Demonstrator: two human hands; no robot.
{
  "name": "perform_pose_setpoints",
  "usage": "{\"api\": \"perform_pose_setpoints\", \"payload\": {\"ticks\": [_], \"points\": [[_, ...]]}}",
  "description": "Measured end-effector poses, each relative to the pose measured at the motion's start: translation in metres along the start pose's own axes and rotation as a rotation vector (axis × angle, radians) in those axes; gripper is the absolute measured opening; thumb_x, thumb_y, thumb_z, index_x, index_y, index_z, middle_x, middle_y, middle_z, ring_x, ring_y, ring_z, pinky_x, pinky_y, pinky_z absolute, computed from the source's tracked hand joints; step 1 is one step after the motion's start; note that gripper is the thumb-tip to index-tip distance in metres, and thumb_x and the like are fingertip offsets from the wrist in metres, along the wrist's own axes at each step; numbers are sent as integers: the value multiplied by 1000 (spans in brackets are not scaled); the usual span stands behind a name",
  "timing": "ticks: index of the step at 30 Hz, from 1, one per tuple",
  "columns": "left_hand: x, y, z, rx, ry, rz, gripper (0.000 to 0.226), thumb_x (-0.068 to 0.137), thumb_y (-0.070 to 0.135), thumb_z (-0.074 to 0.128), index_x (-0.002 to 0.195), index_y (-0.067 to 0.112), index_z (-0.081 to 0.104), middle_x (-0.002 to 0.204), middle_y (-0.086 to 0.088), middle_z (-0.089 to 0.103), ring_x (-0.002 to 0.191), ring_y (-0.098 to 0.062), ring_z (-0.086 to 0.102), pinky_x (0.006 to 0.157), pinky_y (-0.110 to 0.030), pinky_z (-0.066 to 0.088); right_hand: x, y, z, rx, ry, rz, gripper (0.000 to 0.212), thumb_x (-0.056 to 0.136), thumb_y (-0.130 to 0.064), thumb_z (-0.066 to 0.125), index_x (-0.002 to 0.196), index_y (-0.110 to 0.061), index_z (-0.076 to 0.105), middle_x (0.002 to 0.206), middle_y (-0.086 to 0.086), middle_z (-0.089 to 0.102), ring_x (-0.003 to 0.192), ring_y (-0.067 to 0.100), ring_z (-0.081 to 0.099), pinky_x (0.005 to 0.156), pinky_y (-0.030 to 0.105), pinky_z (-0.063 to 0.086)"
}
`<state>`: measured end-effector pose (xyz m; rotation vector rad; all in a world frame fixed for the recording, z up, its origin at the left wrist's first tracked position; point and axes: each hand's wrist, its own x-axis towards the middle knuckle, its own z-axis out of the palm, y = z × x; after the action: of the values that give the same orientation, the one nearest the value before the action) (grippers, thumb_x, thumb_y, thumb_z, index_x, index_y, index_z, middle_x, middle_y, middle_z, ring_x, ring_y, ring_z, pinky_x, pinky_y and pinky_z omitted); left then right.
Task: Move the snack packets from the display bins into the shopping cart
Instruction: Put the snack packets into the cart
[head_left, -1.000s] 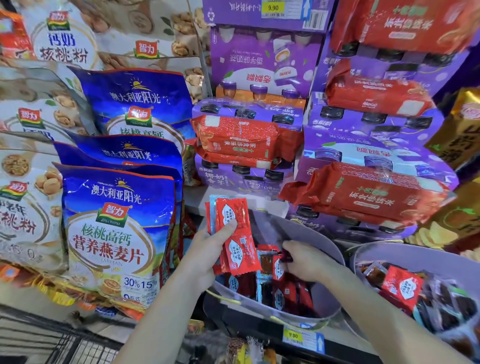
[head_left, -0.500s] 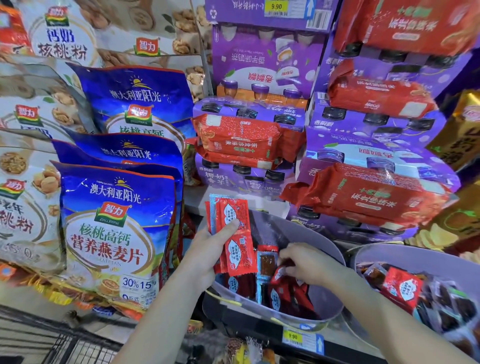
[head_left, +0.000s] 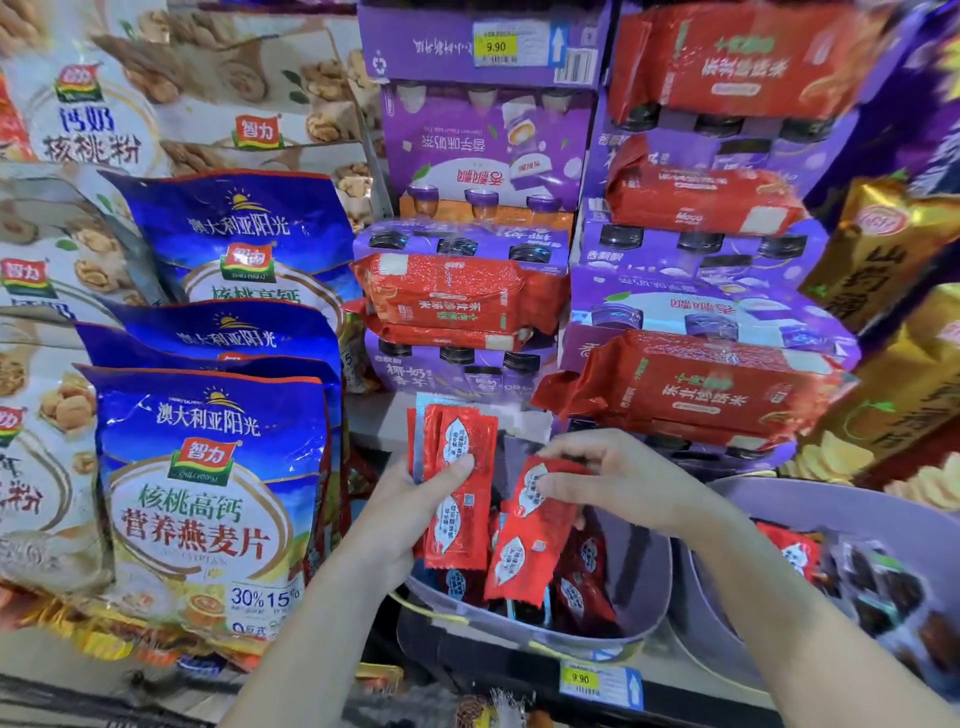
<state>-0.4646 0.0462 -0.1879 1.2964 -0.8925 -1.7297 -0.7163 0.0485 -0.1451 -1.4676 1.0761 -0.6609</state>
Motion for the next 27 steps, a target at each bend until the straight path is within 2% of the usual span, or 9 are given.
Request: {"api": "perform_pose_setpoints", "payload": {"ticks": [3, 6, 10, 15, 18, 20, 22, 24, 27], "points": [[-5, -1, 6, 22, -74, -38, 63, 75, 49, 89, 128, 21, 71, 120, -11, 79, 110, -32, 77, 101, -54, 58, 8, -5, 11, 36, 52, 8, 12, 96, -19, 74, 102, -9, 76, 90, 9, 76, 72, 20, 67, 63, 35, 54], [-7, -7, 12, 33, -118, -40, 71, 60, 61, 98, 117, 25, 78, 119, -13, 79, 109, -33, 77, 97, -50, 59, 16, -4, 28, 40, 173, 7, 18, 95, -17, 74, 105, -1, 74, 83, 15, 75, 62, 23, 66, 61, 37, 55], [-9, -11, 9, 75, -170, -37, 48, 66, 40, 99, 109, 31, 80, 119, -14, 79, 108, -32, 77, 85, -42, 63, 22, -1, 44, 90, 315, 5, 15, 90, -9, 79, 94, -5, 65, 73, 4, 65, 50, 18, 60, 53, 32, 55], [-9, -12, -2, 56, -91, -53, 44, 73, 32, 94, 114, 28, 78, 115, -9, 80, 104, -30, 79, 78, -39, 65, 30, 20, 37, 355, 350, 136, 21, 100, -20, 67, 104, 1, 64, 78, 15, 65, 58, 21, 65, 57, 31, 59], [-10, -11, -11, 12, -51, -46, 58, 70, 34, 97, 122, 25, 74, 114, -10, 80, 102, -30, 79, 76, -39, 65, 35, 55, 22, -9, 257, 251, 19, 100, -23, 67, 104, -4, 70, 88, 13, 73, 74, 19, 66, 78, 43, 59], [-9, -11, -16, -11, -19, -39, 70, 65, 35, 98, 127, 21, 70, 114, -11, 80, 101, -31, 79, 77, -42, 64, 36, 79, 17, -490, 66, 357, 27, 98, -29, 70, 115, -9, 69, 102, 8, 74, 89, 19, 68, 90, 39, 55], [-9, -10, -19, -40, -10, -35, 65, 67, 34, 94, 126, 21, 71, 114, -12, 80, 100, -31, 79, 76, -42, 65, 36, 96, 18, -804, -123, 408, 39, 97, -33, 67, 130, -13, 63, 119, 10, 73, 108, 28, 68, 94, 34, 53], [-8, -9, -20, -61, -7, -36, 55, 71, 31, 92, 122, 21, 74, 113, -13, 80, 99, -31, 80, 73, -39, 65, 37, 102, 22, -918, -241, 390, 42, 97, -33, 65, 136, -19, 58, 129, 10, 69, 116, 32, 66, 88, 26, 49], [-7, -9, -21, -77, -12, -36, 44, 73, 29, 91, 114, 23, 78, 113, -13, 80, 99, -31, 80, 72, -38, 65, 41, 105, 26, -1031, -281, 426, 46, 95, -21, 65, 140, -20, 54, 138, 12, 60, 119, 34, 64, 90, 33, 51]]}}
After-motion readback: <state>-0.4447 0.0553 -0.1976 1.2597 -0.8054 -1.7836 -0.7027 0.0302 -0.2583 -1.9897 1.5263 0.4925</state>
